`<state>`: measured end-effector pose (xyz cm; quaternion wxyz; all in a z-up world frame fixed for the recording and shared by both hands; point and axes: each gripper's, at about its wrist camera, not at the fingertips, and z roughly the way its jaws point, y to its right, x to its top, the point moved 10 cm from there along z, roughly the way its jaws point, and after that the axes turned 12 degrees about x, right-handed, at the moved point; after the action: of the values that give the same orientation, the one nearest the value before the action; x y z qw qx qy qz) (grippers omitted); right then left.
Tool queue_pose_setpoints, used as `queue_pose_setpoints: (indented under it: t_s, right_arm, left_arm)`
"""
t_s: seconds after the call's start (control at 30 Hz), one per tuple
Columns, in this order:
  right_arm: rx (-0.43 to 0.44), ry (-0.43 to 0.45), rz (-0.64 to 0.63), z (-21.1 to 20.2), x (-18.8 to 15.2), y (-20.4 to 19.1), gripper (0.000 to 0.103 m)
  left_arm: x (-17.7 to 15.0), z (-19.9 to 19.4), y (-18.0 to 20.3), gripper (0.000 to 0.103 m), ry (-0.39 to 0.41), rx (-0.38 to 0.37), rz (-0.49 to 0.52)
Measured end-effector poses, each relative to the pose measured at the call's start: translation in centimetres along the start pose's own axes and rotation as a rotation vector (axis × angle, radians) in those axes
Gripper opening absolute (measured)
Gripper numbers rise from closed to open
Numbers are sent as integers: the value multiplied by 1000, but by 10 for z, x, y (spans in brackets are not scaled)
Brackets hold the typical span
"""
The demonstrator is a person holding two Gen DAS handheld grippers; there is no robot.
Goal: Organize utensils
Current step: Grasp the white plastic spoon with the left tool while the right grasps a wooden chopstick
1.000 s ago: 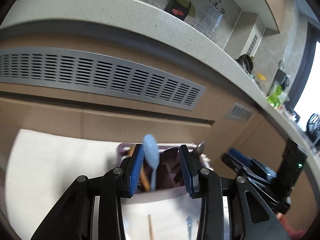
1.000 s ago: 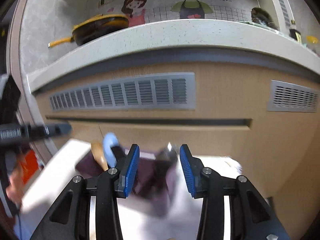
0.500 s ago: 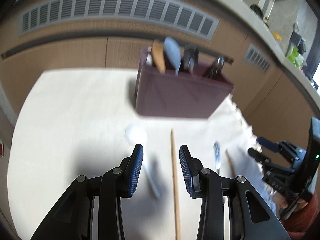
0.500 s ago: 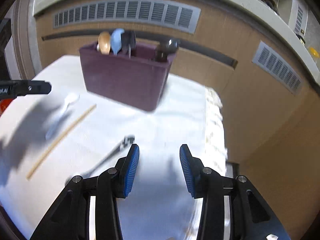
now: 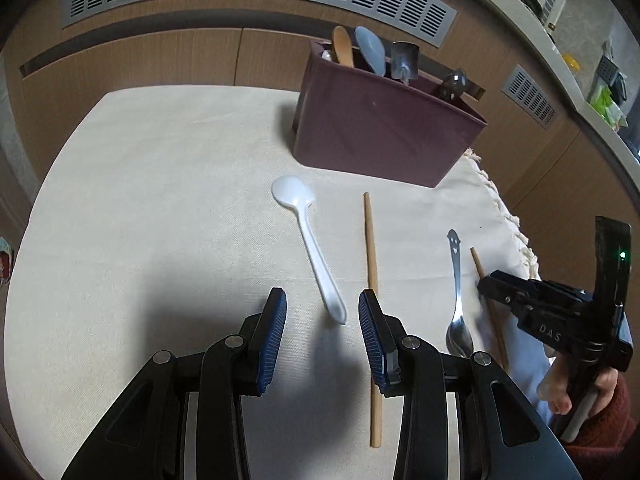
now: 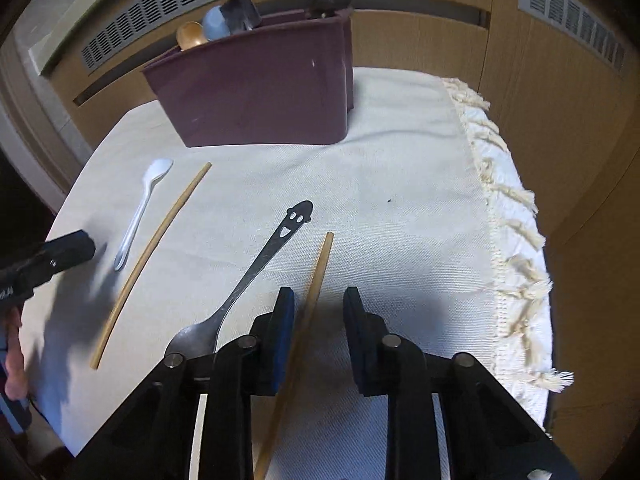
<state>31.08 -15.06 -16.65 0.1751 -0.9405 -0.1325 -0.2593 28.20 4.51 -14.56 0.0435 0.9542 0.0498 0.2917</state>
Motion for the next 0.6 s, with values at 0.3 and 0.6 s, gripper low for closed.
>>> queue_pose_setpoints:
  t_s: [0.3, 0.6]
  right_arm:
    - [-46, 7, -98, -3, 3, -12, 6]
    - [100, 116, 1, -38, 24, -16, 5]
  left_arm:
    - [3, 16, -7, 39, -44, 17, -37]
    - [51, 48, -22, 39, -67, 40, -156]
